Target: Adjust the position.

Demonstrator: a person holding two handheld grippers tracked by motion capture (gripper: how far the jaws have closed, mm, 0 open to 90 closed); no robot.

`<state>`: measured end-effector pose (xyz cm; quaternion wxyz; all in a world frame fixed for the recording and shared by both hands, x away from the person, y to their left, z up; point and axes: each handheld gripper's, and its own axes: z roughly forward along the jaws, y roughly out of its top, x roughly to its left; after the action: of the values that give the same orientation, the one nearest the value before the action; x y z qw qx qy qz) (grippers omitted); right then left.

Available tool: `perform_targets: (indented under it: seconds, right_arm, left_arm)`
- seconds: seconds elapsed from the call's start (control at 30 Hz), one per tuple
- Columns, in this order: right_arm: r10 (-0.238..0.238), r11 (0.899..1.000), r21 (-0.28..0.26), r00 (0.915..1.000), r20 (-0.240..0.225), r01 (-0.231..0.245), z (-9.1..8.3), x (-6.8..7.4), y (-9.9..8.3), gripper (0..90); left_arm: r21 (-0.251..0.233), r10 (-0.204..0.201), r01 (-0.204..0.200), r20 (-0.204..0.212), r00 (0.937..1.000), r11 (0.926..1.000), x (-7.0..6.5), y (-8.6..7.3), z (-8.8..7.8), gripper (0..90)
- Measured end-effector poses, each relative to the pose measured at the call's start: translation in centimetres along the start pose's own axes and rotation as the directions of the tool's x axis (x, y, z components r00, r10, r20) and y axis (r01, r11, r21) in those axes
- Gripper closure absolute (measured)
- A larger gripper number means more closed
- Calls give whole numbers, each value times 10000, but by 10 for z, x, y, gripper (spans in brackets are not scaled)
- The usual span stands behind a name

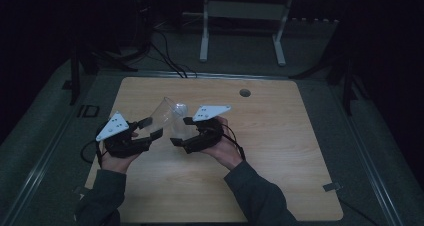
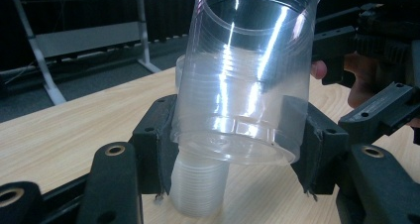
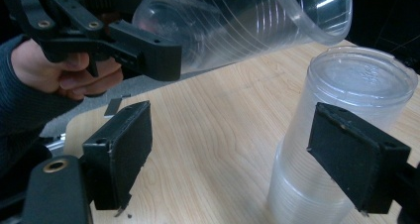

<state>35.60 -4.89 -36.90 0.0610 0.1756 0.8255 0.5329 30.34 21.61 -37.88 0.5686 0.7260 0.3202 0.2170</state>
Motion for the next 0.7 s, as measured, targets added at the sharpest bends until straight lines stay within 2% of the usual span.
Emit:
perform_targets:
  seconds: [0.37,0.4,0.7]
  right_arm:
    - [474,9981,-373,9986,-248,-483,1,-1,2,167]
    - [697,9961,-522,9967,-404,-718,1,-3,2,167]
    - [1159,9885,-878,9898,-828,-1231,0,-7,4,154]
  left_arm:
    - [-250,-115,112,-114,9999,9996,-2,-3,1,425]
    - [-277,-111,108,-126,9999,9996,-2,-3,0,425]
    - [-474,-142,141,-22,9999,9988,-5,-3,0,425]
